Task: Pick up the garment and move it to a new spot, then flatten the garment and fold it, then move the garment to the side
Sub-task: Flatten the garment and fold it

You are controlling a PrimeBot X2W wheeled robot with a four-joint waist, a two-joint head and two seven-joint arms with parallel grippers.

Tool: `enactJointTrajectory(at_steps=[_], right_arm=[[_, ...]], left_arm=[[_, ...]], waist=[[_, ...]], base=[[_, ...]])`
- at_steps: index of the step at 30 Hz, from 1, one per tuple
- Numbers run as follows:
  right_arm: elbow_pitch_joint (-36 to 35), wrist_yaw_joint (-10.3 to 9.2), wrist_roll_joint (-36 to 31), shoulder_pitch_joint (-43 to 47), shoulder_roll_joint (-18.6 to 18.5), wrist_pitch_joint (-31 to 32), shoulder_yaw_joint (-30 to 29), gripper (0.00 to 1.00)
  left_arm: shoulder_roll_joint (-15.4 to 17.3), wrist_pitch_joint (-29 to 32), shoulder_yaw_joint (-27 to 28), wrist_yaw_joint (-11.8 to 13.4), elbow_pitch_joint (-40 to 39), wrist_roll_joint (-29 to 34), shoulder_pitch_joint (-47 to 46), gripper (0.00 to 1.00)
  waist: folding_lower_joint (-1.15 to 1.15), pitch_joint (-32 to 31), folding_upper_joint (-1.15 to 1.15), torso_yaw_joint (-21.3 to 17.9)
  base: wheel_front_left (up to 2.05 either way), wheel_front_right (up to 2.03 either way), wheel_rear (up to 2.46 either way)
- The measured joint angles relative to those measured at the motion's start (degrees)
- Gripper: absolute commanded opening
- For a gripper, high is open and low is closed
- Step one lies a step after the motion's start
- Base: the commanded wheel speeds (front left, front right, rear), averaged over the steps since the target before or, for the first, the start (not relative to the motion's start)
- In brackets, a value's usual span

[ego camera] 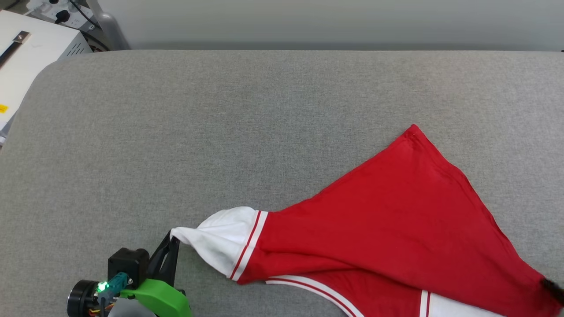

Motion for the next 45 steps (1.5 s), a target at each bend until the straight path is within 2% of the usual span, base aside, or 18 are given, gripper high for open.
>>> enactJointTrajectory(at_steps=[6,10,13,17,21,27,33,37,42,43,44,45], right_arm=[[-7.0,0.00,0.1,-5.8,-2.6,-1.8,-4.5,1.00],[-11.1,0.00,0.1,-12.3,-5.4,1.4,-4.5,1.00],[-12.5,0.00,0.1,-18.3,-7.4,5.8,-1.9,1.00],[-12.5,0.00,-1.0,-27.6,-8.4,13.6,5.2,1.00],[-9.3,0.00,-3.1,-36.3,-8.4,20.0,12.8,1.00],[-1.0,0.00,-4.4,-46.4,-6.4,25.4,20.3,1.00],[6.1,0.00,-6.0,-52.9,-4.4,25.9,24.5,1.00],[9.4,-0.01,-6.3,-53.9,-3.8,25.7,29.0,1.00],[9.8,-0.04,-5.4,-54.1,-6.2,24.7,32.5,1.00],[9.9,-0.04,-5.1,-54.2,-6.5,24.2,32.9,0.36],[10.0,-0.02,-4.5,-54.4,-6.8,23.2,33.4,0.00],[10.2,-0.02,-3.8,-54.5,-7.1,22.2,33.9,0.00]], left_arm=[[0.0,0.0,-0.1,0.6,-1.1,0.0,-0.1,0.00],[-0.1,0.3,-0.5,0.8,-1.9,0.5,-0.6,0.00],[-0.5,0.5,-0.9,1.0,-2.3,1.1,-2.0,0.00],[-1.4,0.6,-1.4,1.0,-3.0,2.0,-4.4,0.00],[-2.6,0.8,-2.3,0.5,-3.2,2.8,-7.2,0.00],[-4.8,0.9,-3.4,-0.9,-3.0,5.0,-11.0,0.00],[-6.7,0.6,-3.7,-2.1,-2.3,5.6,-14.0,0.00],[-7.5,0.4,-3.4,-2.6,-1.2,5.8,-14.7,0.00],[-8.2,-0.1,-3.2,-3.4,0.2,5.9,-14.7,0.00],[-8.3,-0.1,-3.2,-3.5,0.4,5.9,-14.7,0.00],[-8.3,-0.1,-3.0,-3.5,0.7,5.9,-14.7,0.00],[-8.3,-0.1,-2.9,-3.6,1.0,5.9,-14.7,0.00]], waist=[[0.00,-0.1,0.00,0.3],[0.00,0.9,0.00,1.0],[0.00,2.0,0.00,1.8],[0.00,3.9,0.00,3.1],[0.00,5.9,0.00,4.8],[0.00,9.2,0.00,7.7],[0.00,13.0,0.00,10.3],[0.00,15.5,0.00,11.7],[0.00,17.4,-0.01,13.0],[0.00,17.5,-0.01,13.1],[0.00,17.5,0.00,13.2],[0.00,17.3,0.00,13.1]], base=[[0.00,0.00,0.00],[0.00,0.00,0.00],[0.00,0.00,0.00],[0.00,0.00,0.00],[0.00,0.00,0.00],[0.00,0.00,0.00],[0.00,0.00,0.00],[0.00,0.00,0.00],[0.00,0.00,0.00],[0.00,0.00,0.00],[0.00,0.00,0.00],[0.00,0.00,0.00]])
